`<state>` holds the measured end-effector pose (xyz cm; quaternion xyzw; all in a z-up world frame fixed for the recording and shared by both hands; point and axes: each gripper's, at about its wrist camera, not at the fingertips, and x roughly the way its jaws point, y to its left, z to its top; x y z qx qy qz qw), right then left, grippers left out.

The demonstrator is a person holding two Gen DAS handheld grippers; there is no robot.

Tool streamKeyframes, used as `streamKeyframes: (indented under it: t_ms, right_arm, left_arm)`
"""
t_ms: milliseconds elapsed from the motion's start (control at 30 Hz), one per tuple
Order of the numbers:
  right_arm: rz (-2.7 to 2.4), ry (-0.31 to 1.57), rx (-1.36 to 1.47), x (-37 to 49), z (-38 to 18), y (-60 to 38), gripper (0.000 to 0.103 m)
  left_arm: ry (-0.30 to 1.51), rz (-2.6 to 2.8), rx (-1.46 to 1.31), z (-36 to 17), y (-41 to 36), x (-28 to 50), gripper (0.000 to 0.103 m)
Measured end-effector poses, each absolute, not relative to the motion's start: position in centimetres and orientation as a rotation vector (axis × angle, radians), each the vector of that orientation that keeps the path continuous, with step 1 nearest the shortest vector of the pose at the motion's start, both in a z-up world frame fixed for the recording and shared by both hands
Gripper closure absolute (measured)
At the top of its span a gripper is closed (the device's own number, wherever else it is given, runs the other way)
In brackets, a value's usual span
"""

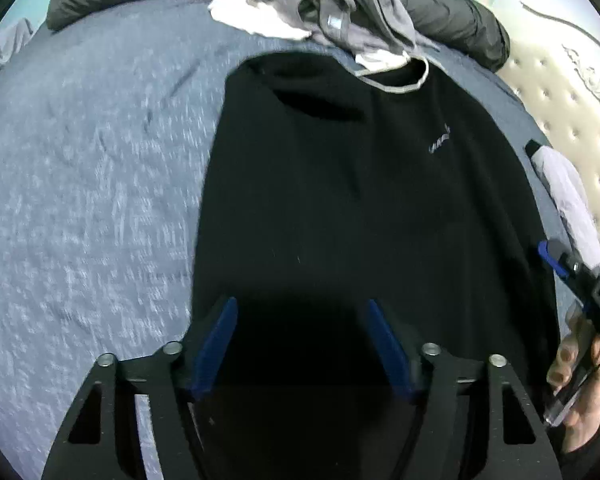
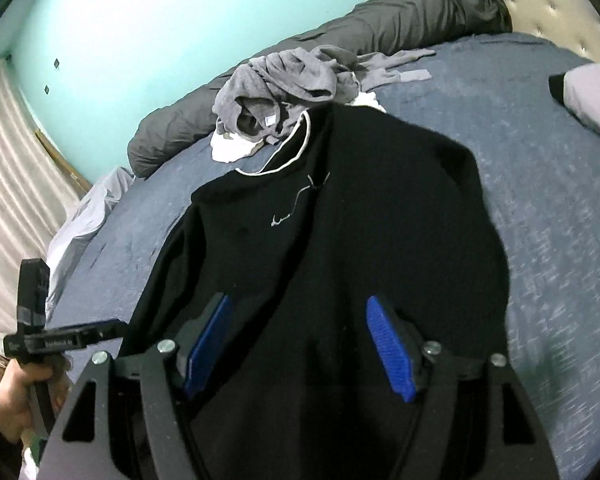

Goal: Fold clothes

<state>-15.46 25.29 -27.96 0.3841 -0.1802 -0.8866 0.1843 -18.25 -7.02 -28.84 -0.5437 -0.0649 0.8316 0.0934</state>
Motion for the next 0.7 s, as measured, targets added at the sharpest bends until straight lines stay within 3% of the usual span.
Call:
streamKeyframes:
  t_ms: [133, 200, 433, 700]
  right_arm:
    - [-2.487, -0.552, 1.059, -15.5, -27.9, 25.5, 0.032]
    - [-2.482, -0.571, 1.046, -15.5, -27.7, 25.6, 0.032]
    - [-2.472, -0.577, 1.018, -15.3, -27.4, 25.4, 0.032]
    - [-2.476, -0.605, 0.998, -15.4, -27.2, 25.8, 0.032]
  left_arm:
    - [-0.165, 2.450, -1.672, -30.0, -7.1, -17.4, 0.084]
    - [-0.173, 2.451, -1.682, -30.1, -7.5, -17.1, 0.100]
    - [-0.201, 2.567, -1.663, -27.4, -11.7, -16.2, 0.100]
    - [-0.325, 2.757, -1.753, -24.9, -22.7, -17.2, 0.100]
